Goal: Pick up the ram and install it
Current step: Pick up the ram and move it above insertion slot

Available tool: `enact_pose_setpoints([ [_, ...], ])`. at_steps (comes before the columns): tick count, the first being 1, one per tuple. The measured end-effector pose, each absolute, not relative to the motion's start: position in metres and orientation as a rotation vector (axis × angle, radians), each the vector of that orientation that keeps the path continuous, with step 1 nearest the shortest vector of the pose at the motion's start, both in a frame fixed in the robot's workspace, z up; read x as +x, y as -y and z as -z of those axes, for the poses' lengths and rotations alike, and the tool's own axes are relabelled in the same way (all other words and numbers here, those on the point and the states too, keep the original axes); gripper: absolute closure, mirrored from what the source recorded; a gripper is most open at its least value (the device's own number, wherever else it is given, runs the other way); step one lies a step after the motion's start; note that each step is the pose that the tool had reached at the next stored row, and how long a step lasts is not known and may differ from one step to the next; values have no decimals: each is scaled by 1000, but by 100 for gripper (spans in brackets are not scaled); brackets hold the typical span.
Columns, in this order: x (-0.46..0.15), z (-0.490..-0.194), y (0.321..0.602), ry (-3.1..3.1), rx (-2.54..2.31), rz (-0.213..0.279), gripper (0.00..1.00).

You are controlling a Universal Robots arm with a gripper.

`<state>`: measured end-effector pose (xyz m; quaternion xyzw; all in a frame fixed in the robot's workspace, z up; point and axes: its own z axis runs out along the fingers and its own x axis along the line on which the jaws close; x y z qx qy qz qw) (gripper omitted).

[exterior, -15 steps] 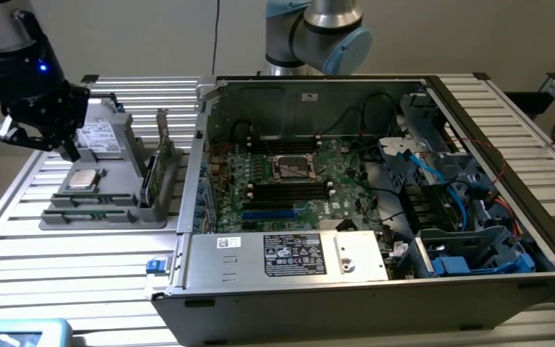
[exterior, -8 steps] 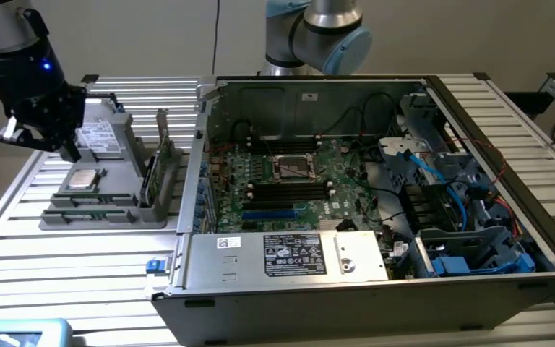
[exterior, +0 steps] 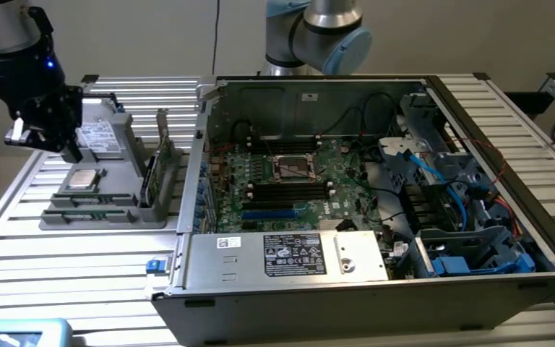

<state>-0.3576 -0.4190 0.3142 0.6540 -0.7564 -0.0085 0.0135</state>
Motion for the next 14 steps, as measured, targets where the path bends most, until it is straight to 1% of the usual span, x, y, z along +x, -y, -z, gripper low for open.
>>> enact_pose_setpoints([
  [10,-359,-314,419,2288,2121,17,89],
  [11,-359,-314,419,2288,2121,17,88],
  [13,-360,-314,419,2288,2121,17,76],
  [14,-360,-313,419,2288,2121,17,76],
])
